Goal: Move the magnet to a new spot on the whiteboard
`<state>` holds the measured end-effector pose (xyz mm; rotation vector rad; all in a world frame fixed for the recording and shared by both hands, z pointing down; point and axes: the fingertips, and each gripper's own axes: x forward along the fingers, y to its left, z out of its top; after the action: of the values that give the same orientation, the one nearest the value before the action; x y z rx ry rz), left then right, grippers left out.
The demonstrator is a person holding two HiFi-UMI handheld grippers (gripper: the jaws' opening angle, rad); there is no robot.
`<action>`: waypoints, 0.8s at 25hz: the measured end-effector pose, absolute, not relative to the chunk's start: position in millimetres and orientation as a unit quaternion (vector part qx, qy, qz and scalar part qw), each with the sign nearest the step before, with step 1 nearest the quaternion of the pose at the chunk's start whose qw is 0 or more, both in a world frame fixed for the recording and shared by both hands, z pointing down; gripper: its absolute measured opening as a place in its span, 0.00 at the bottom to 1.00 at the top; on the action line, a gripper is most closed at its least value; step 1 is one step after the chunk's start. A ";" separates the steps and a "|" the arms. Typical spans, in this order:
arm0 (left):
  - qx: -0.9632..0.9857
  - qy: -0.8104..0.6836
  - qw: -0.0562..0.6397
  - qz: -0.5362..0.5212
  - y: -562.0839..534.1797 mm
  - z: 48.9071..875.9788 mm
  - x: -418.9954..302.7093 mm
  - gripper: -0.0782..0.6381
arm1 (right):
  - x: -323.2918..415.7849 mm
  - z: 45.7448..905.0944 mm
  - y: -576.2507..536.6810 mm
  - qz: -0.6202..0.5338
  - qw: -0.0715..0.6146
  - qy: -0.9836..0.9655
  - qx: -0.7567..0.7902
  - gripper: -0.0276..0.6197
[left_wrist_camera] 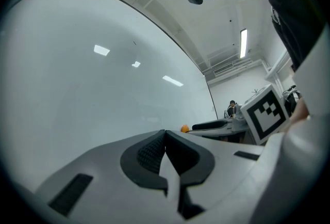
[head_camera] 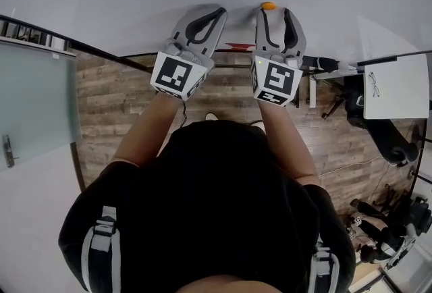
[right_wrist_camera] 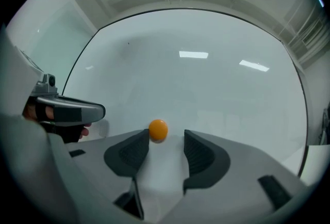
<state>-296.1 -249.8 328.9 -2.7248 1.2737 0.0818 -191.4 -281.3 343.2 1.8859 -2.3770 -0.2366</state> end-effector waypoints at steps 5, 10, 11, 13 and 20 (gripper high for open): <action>-0.902 0.424 0.072 0.028 -242.1 323.1 -292.9 0.12 | -189.5 340.0 -272.7 -0.067 0.040 -0.792 0.605 0.37; -0.902 0.424 0.070 0.028 -231.3 320.6 -288.0 0.12 | -193.7 338.3 -256.3 -0.051 0.024 -0.831 0.553 0.36; -0.902 0.425 0.068 0.027 -229.3 321.2 -287.7 0.12 | -193.5 338.7 -252.1 -0.048 0.021 -0.839 0.541 0.36; -0.903 0.425 0.064 0.026 -224.8 322.5 -287.1 0.12 | -191.2 339.1 -243.5 -0.041 0.015 -0.853 0.520 0.34; -0.906 0.419 0.062 0.017 -209.8 330.6 -278.0 0.11 | -169.0 345.7 -221.1 -0.024 0.013 -0.881 0.472 0.25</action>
<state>-278.0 -209.8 330.6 -2.7378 1.2680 0.0506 -169.0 -221.1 345.7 1.4716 -2.7452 -0.0748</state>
